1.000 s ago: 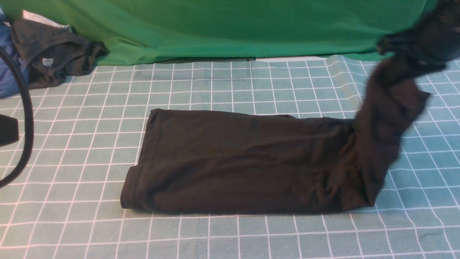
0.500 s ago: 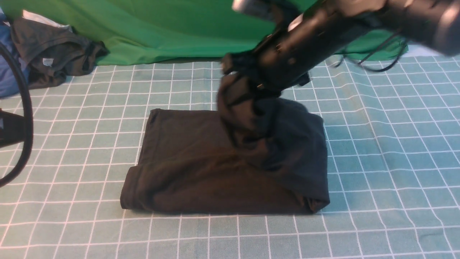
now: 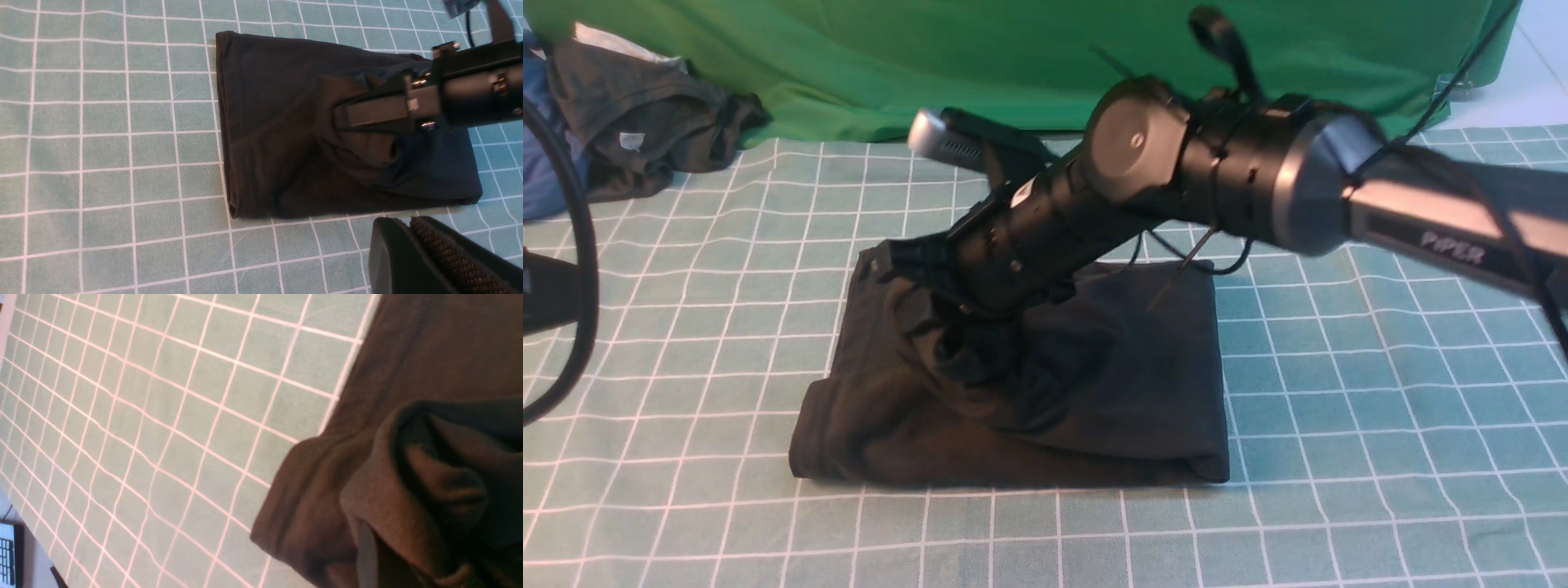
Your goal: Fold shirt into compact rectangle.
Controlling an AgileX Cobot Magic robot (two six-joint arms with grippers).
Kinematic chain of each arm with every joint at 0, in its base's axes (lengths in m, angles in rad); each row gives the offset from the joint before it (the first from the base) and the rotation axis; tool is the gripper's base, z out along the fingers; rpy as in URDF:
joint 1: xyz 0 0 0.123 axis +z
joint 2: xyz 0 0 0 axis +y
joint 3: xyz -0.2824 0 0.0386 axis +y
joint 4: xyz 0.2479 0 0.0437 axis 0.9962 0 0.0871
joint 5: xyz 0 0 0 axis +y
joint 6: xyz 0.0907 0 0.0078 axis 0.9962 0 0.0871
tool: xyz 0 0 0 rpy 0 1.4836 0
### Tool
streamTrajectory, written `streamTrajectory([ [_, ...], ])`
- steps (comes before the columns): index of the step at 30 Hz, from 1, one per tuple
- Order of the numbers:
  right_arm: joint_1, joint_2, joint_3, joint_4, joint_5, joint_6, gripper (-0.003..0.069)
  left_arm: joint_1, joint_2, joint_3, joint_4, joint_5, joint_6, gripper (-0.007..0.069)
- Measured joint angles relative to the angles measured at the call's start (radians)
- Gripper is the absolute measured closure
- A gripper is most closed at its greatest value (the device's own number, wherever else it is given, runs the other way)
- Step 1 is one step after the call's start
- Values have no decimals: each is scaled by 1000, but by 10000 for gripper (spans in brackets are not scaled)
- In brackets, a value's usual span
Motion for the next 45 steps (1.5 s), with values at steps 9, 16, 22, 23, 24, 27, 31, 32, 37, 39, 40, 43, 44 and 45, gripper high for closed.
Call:
streamTrajectory([
  [9, -1, 19, -48, 17, 40, -34, 125, 0, 0, 0, 0, 0, 0, 613],
  [16, -112, 18, -280, -40, 392, -143, 169, 0, 4, 0, 0, 0, -20, 613],
  [22, -219, -15, -408, -397, 551, -123, 559, 0, 81, 0, -31, 10, -53, 613],
  [23, -236, -26, -408, -439, 556, -119, 593, 0, 102, 0, -51, 10, -50, 613],
  [24, -244, -32, -405, -453, 558, -118, 603, 0, 121, 0, -59, 12, -46, 613],
  [27, -315, -112, -345, -502, 562, -126, 635, -12, 234, 0, -132, 12, -1, 613],
  [31, -394, -236, -164, -512, 564, -175, 641, -109, 401, 0, -145, -31, 27, 613],
  [32, -407, -268, -120, -512, 564, -187, 641, -144, 432, 0, -136, -51, 27, 610],
  [37, -471, -378, 109, -515, 558, -232, 641, -286, 587, -1, -31, -167, -15, 555],
  [39, -498, -435, 220, -515, 525, -249, 641, -331, 656, -17, 34, -220, -81, 486],
  [40, -509, -457, 258, -515, 504, -250, 641, -344, 683, -25, 66, -235, -111, 445],
  [43, -528, -507, 339, -518, 439, -251, 641, -359, 744, -41, 135, -279, -149, 314],
  [44, -532, -520, 356, -518, 422, -251, 641, -359, 762, -43, 143, -298, -157, 267],
  [45, -534, -529, 368, -518, 406, -252, 641, -359, 784, -47, 147, -316, -160, 216],
])
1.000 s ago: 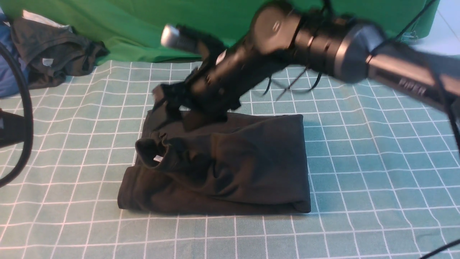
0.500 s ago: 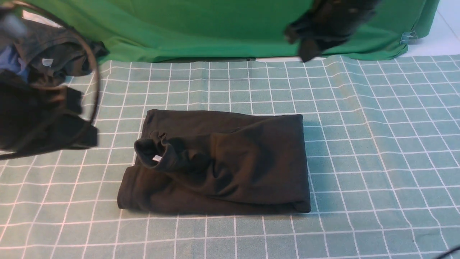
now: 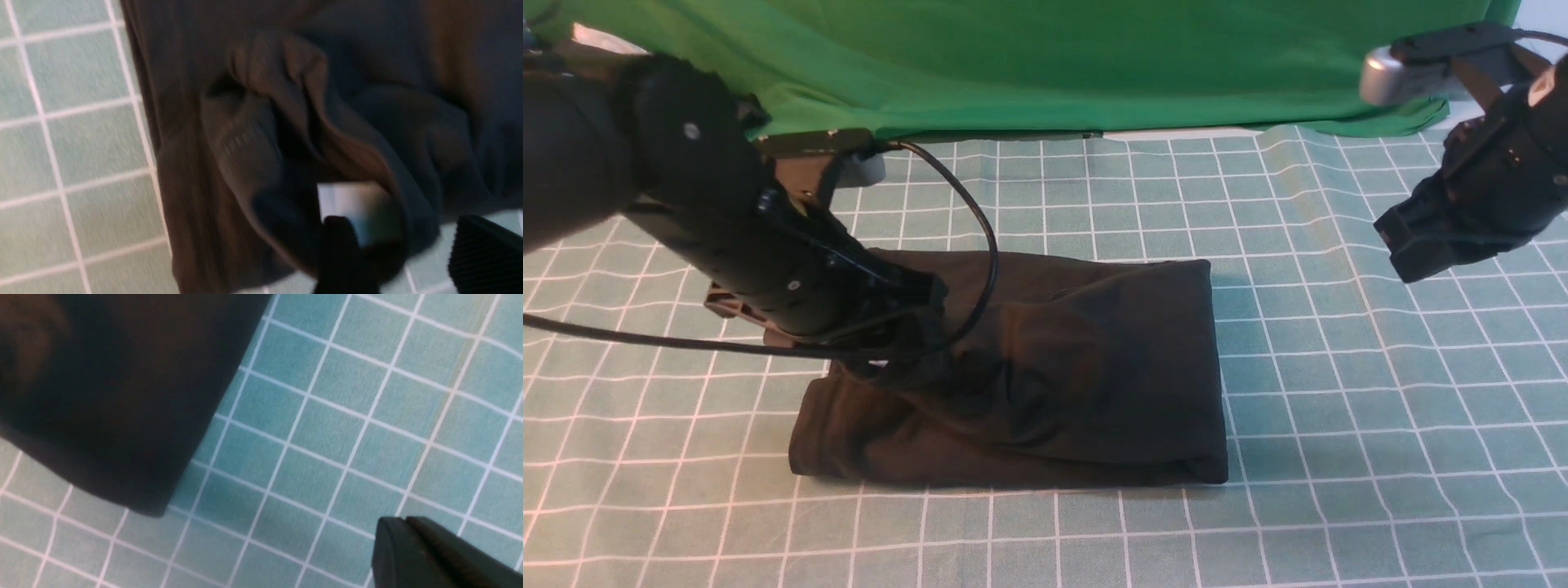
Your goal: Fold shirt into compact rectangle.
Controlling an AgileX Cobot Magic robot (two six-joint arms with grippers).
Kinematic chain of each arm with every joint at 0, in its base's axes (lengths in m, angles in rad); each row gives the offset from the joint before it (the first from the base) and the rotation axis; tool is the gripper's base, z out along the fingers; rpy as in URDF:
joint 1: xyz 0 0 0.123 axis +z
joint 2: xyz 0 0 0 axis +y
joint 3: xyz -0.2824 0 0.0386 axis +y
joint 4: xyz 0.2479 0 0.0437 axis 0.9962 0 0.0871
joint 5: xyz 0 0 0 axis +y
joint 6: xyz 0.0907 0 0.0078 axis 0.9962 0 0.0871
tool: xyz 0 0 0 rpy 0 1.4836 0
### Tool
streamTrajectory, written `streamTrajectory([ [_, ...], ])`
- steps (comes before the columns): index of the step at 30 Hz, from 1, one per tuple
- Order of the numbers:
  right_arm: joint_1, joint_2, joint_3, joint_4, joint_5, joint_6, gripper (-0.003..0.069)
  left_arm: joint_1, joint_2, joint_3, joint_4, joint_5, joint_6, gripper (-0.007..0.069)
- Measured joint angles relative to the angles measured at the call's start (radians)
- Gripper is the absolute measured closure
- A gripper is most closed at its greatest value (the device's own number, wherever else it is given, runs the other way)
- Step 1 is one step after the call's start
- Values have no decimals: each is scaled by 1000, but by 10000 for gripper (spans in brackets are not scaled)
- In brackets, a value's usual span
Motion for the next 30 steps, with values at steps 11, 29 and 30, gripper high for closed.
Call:
streamTrajectory([
  [11, -1, -10, 12, 9, -27, 0, 641, 0, 100, 0, 5, -28, 79, 400],
  [29, -1, -10, 30, 12, -37, -1, 640, 99, 22, -13, 68, 158, 155, 608],
  [30, -1, -10, 30, 13, -37, -1, 640, 99, 22, -13, 66, 157, 158, 606],
])
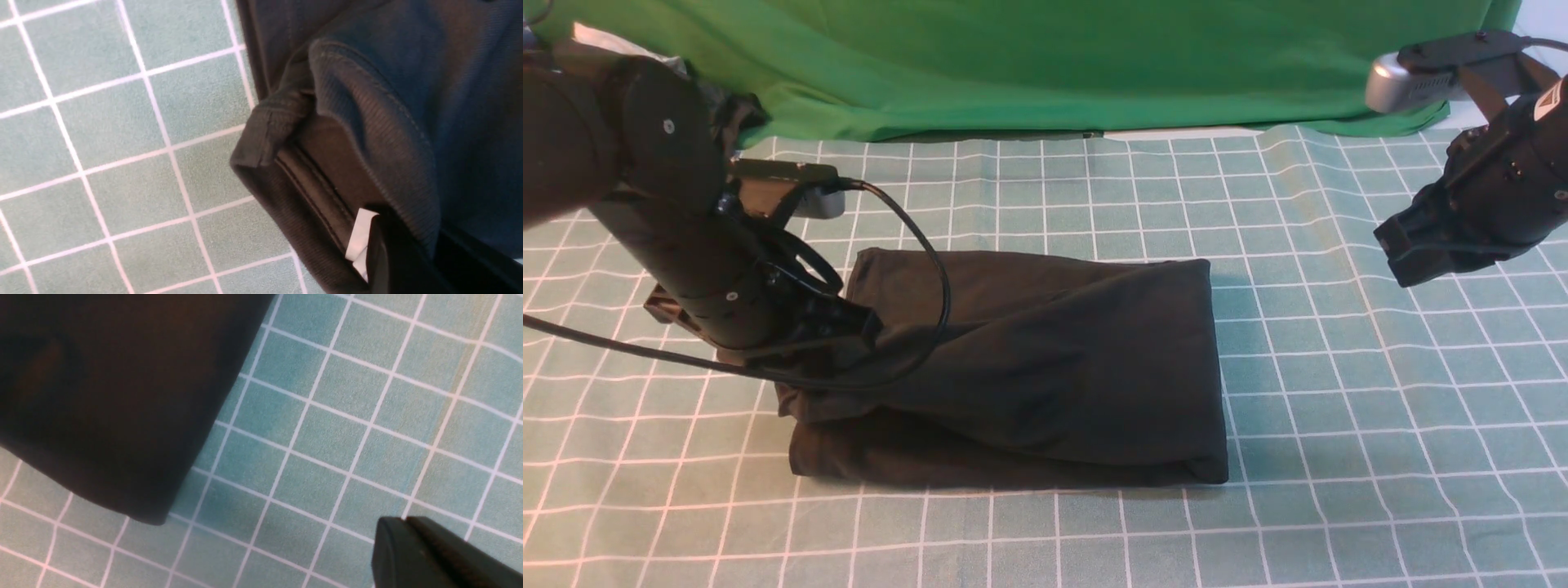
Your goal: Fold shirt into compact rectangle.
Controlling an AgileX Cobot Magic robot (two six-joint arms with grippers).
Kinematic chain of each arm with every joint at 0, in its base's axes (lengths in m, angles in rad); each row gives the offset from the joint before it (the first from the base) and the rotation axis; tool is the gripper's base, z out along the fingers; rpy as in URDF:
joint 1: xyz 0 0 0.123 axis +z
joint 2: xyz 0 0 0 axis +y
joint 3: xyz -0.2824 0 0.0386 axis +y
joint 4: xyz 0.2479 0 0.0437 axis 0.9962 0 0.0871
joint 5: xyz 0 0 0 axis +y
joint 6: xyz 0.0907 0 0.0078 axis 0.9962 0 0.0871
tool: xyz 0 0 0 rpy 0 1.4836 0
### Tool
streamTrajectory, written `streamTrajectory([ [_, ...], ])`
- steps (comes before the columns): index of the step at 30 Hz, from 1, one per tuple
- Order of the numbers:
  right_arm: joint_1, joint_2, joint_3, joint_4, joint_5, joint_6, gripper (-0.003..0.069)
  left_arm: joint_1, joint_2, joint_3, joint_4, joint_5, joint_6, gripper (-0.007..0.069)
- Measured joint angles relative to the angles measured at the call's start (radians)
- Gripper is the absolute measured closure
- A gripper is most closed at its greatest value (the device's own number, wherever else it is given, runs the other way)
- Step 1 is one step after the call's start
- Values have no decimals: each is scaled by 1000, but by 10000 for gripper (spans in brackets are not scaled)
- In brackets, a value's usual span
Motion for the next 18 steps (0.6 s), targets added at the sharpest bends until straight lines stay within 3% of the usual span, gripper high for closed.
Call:
streamTrajectory([
  [3, 0, 0, 0, 3, 0, 0, 640, 0, 0, 0, 16, -2, 8, 591],
  [8, 0, 0, 0, 3, 0, 0, 640, 0, 0, 0, 164, 16, 9, 463],
  [10, 0, 0, 0, 5, 0, 0, 640, 0, 0, 0, 216, 24, -6, 367],
  [15, 0, 0, 0, 39, -7, -1, 640, 0, -10, -9, 204, 44, -6, 243],
  [18, 0, 0, 0, 51, -16, -4, 640, 0, -24, -25, 163, 63, -2, 213],
])
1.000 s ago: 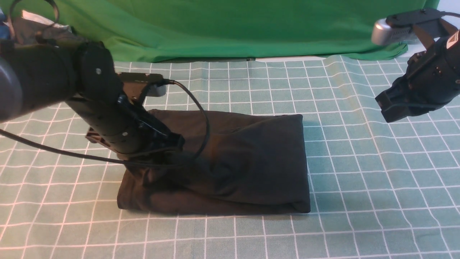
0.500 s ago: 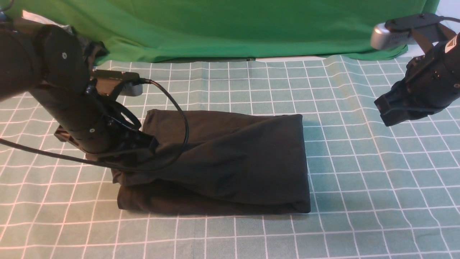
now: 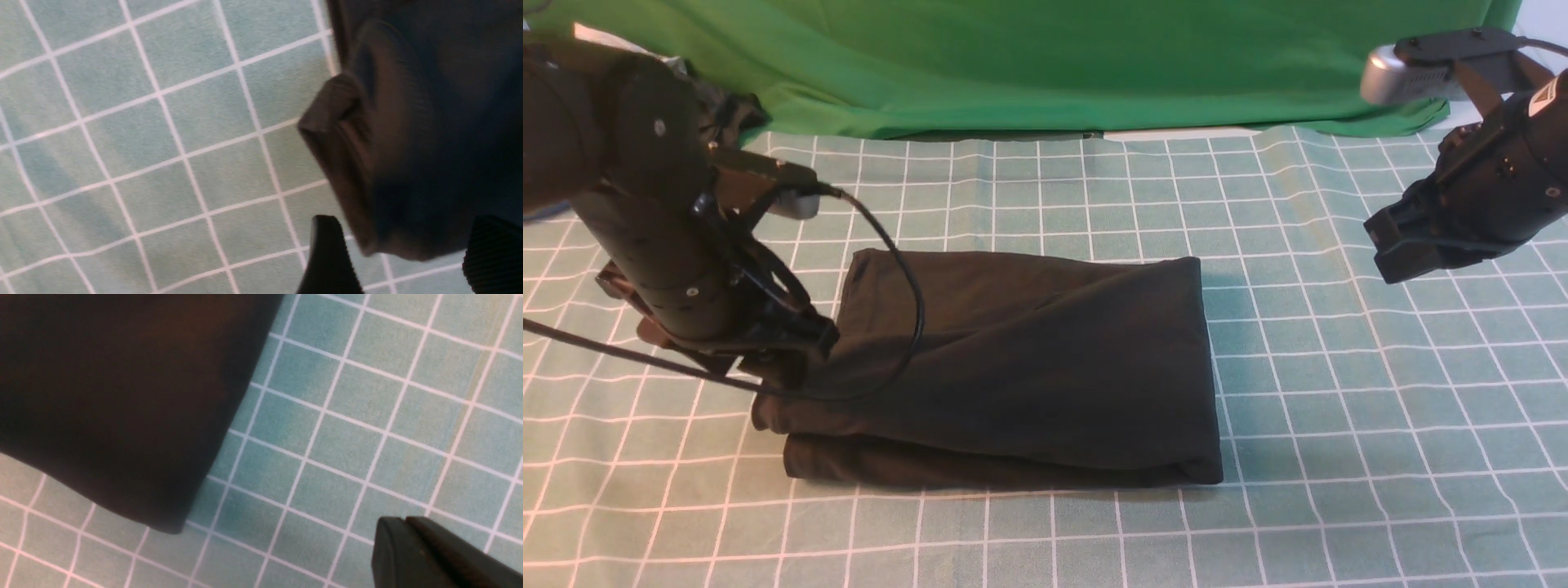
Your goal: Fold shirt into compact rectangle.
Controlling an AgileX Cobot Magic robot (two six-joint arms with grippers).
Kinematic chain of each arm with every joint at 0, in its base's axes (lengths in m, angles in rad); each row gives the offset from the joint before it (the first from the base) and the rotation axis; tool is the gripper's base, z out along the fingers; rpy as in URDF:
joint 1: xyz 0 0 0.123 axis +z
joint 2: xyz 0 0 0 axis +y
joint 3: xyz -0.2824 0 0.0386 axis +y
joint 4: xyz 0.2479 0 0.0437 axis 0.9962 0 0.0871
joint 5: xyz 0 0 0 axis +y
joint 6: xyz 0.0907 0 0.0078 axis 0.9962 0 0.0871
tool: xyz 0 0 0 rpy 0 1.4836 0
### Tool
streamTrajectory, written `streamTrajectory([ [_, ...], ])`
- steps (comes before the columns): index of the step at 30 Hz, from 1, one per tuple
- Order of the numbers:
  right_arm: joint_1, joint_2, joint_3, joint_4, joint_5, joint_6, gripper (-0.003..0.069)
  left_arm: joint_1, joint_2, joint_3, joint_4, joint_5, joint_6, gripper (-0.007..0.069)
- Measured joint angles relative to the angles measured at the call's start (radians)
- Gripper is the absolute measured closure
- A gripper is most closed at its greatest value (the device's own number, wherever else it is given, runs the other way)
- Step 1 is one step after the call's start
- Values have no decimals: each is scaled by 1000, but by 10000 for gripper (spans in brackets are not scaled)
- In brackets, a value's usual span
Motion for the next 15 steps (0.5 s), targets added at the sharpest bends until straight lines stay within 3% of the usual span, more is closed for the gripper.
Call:
streamTrajectory([
  [8, 0, 0, 0, 6, -4, -11, 640, 0, -40, -105, -28, 79, -35, 223],
  [11, 0, 0, 0, 7, -16, -11, 640, 0, -43, -137, -113, 29, -54, 312],
  [14, 0, 0, 0, 31, -26, -12, 640, 0, -14, -142, -295, -28, -16, 515],
  [15, 0, 0, 0, 35, -27, -12, 640, 0, 1, -142, -319, -32, 4, 551],
])
